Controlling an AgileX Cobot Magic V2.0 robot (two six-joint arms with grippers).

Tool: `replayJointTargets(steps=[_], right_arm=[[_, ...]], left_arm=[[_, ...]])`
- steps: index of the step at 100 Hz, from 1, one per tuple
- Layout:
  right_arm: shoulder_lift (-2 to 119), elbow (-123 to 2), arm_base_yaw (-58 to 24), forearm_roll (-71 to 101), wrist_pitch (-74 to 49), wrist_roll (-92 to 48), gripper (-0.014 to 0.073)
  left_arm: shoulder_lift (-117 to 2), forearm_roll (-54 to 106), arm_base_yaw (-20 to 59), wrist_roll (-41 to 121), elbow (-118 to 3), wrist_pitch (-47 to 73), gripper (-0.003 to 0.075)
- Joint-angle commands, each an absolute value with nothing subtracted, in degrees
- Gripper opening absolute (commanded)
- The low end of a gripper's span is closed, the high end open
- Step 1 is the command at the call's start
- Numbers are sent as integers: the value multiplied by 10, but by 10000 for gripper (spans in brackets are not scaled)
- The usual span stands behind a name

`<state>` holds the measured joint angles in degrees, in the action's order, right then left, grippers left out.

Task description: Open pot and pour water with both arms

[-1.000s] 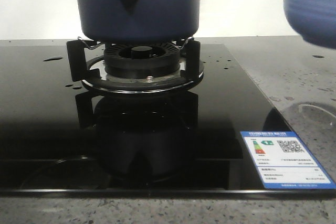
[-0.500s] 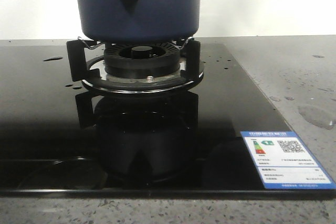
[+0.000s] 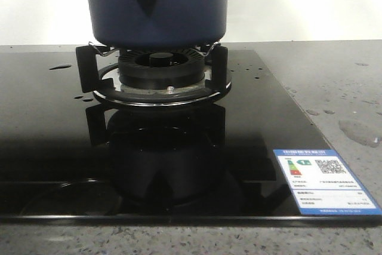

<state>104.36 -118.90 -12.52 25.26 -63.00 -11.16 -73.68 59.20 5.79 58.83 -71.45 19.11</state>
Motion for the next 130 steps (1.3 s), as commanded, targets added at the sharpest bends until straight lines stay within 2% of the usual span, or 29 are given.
replayJointTargets(steps=[1,20,32,75,96,106,130], right_arm=[[1023,-1211,-138,282,-545,-119,-55],[1021,-1193,-167,282,-475,-180,-55],[1002,-1148,-186,282,-390,-223,-55],[867,-784,-289,271,122,-325,-56],[856,-687,-325,248,308,-325,-56],[856,-667,-331,240,357,-325,-56],[856,-666,-331,231,387,-325,-56]], left_arm=[[-716,615,57,588,-738,155,375],[-716,615,57,588,-738,155,375],[-716,615,57,588,-738,155,375],[-716,615,57,588,-738,159,375],[-716,615,57,588,-738,160,375],[-716,615,57,588,-738,160,375],[-716,615,57,588,-738,160,375]])
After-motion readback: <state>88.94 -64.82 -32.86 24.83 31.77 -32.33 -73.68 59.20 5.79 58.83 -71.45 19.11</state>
